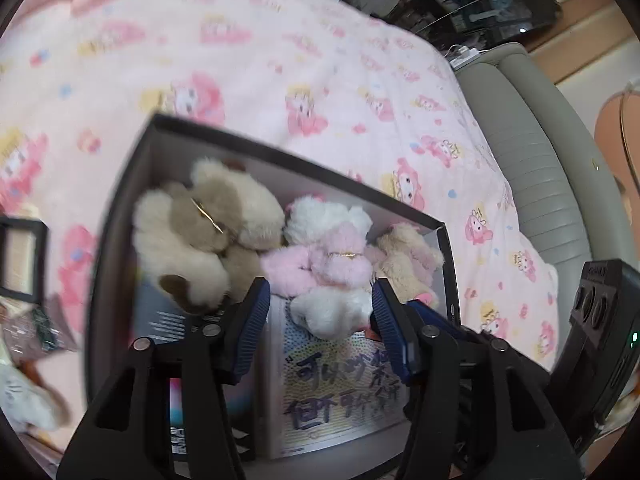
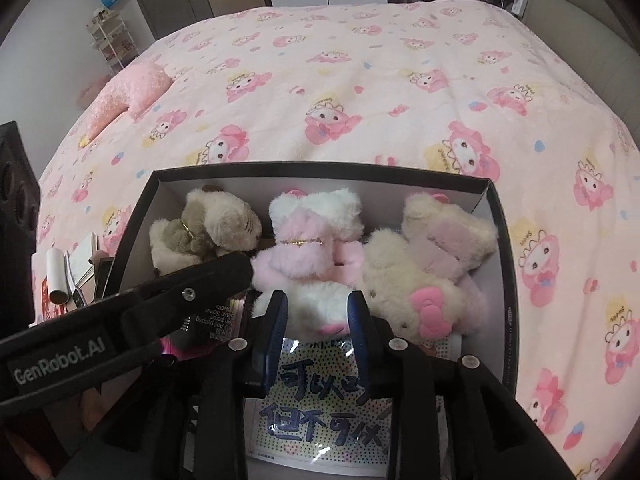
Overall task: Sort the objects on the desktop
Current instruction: 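Open both grippers and withdraw them up from the box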
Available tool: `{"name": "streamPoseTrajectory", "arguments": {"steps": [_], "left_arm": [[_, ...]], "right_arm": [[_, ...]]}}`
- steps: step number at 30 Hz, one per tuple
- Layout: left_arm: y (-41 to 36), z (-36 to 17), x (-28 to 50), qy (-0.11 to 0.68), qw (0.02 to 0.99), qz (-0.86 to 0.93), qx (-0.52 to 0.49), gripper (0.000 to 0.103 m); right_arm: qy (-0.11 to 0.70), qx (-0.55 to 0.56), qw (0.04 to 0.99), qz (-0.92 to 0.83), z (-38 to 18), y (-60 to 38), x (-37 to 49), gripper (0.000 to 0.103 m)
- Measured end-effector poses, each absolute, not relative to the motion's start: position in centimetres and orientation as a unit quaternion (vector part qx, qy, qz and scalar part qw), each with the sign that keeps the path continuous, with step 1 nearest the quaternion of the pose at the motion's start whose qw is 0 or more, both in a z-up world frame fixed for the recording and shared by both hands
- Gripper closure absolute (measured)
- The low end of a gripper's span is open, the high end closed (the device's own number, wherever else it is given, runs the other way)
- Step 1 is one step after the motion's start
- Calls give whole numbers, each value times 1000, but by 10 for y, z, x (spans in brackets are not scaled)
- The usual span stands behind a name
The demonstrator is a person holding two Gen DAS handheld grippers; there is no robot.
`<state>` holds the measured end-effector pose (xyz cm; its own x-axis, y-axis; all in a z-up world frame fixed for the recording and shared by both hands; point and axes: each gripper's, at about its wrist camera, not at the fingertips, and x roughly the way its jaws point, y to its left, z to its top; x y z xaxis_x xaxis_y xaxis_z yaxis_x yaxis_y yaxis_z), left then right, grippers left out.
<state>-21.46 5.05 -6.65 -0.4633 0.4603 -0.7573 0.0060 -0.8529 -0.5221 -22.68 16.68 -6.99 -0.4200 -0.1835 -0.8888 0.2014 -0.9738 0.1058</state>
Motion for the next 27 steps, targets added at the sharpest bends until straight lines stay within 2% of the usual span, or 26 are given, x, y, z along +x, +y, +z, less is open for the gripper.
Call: {"name": "streamPoseTrajectory", "arguments": {"steps": [4, 7, 11, 19, 22, 27], "left_arm": [[48, -34, -189, -196, 139, 860, -450, 32], [48, -12, -166, -161, 141, 883, -419, 25], [43, 12, -134, -124, 129, 903, -390, 23], [30, 34, -79, -93, 128, 916, -370, 21], [22, 38, -63, -85, 118, 920, -365, 20], [7, 40, -45, -84, 104, 922, -364, 18]], "right_arm": [[5, 490, 81, -868, -49, 176, -203, 58], [2, 466, 67, -882, -30, 180, -186, 50], [15, 426, 52, -903, -5, 178, -160, 42], [-1, 412, 52, -910, 10, 162, -105, 40], [20, 402, 47, -914, 14, 151, -90, 40], [12, 405, 73, -911, 15, 137, -73, 40]]}}
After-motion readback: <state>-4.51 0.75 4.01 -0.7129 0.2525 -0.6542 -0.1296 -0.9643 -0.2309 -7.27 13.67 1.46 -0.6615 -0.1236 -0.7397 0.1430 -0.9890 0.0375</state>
